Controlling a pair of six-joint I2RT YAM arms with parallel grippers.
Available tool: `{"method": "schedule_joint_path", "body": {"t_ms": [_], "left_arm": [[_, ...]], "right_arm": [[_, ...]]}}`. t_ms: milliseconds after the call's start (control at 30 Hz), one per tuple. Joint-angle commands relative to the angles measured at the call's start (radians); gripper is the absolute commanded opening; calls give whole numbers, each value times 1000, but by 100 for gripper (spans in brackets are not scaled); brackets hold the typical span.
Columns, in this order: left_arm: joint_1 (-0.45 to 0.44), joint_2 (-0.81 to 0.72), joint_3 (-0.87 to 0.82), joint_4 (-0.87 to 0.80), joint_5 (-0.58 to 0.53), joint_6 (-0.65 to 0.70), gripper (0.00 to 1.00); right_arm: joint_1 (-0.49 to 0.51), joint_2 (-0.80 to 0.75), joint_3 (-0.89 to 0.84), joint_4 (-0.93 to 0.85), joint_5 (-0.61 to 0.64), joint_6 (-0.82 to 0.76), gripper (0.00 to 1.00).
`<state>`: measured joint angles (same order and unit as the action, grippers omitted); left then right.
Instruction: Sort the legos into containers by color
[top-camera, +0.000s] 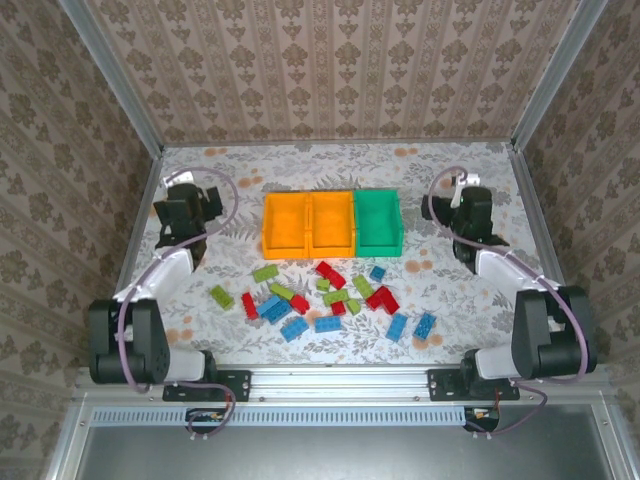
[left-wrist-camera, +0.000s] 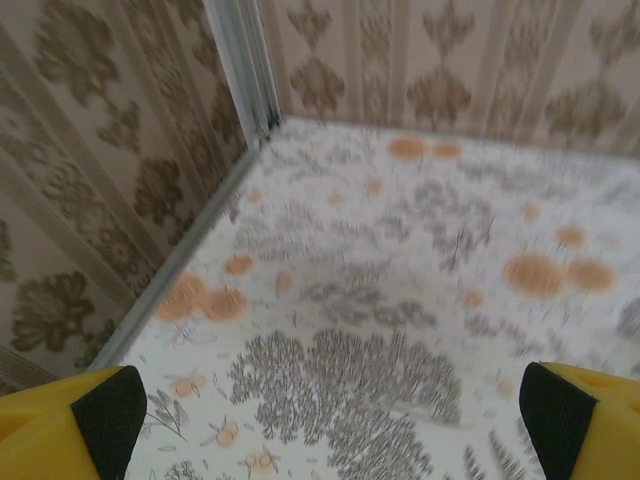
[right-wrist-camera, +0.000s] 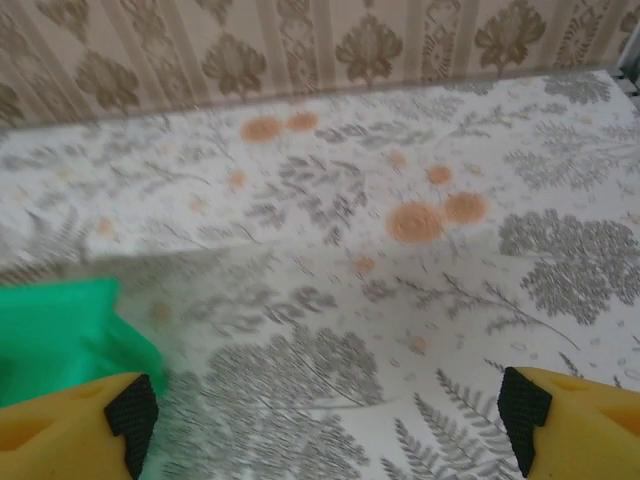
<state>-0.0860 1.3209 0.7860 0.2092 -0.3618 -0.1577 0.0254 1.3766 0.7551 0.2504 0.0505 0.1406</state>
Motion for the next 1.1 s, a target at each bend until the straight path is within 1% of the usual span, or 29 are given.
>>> {"method": "schedule_joint_path", "body": {"t_ms": [0, 133, 200, 233, 300, 367, 400, 500, 633, 700, 767, 867, 933, 1067], "left_arm": [[-53, -57, -2, -261, -89, -169, 100], [-114, -98, 8, -341, -36, -207, 100], [-178, -114, 14, -364, -39, -187, 100], [-210, -117, 17, -371, -48, -171, 100], [-285, -121, 21, -398, -107, -156, 100], [-329, -121, 16, -425, -147, -178, 100], [-341, -121, 11, -440, -142, -193, 100], [-364, -120, -16, -450, -95, -212, 100], [-365, -111, -36, -463, -94, -225, 100], [-364, -108, -44, -465, -72, -232, 100], [-365, -107, -54, -461, -48, -237, 100], [-365, -108, -60, -481, -65, -269, 100], [-364, -107, -56, -509, -72, -293, 100], [-364, -107, -63, -543, -61, -333, 100]], "right_arm": [[34, -8, 103, -324, -92, 105, 94], [116, 49, 233, -459, -97, 123, 92], [164, 87, 301, -525, -76, 126, 92], [182, 104, 331, -549, -65, 131, 92], [211, 152, 388, -592, -42, 152, 91], [227, 200, 435, -626, -31, 173, 90], [233, 228, 458, -646, -30, 184, 89], [247, 302, 523, -707, -7, 202, 85], [253, 378, 563, -738, 46, 205, 83], [251, 412, 567, -742, 62, 203, 81], [251, 448, 574, -753, 70, 200, 76], [251, 481, 571, -757, 82, 204, 71], [252, 489, 563, -749, 93, 209, 64], [246, 494, 547, -734, 102, 210, 46]]}}
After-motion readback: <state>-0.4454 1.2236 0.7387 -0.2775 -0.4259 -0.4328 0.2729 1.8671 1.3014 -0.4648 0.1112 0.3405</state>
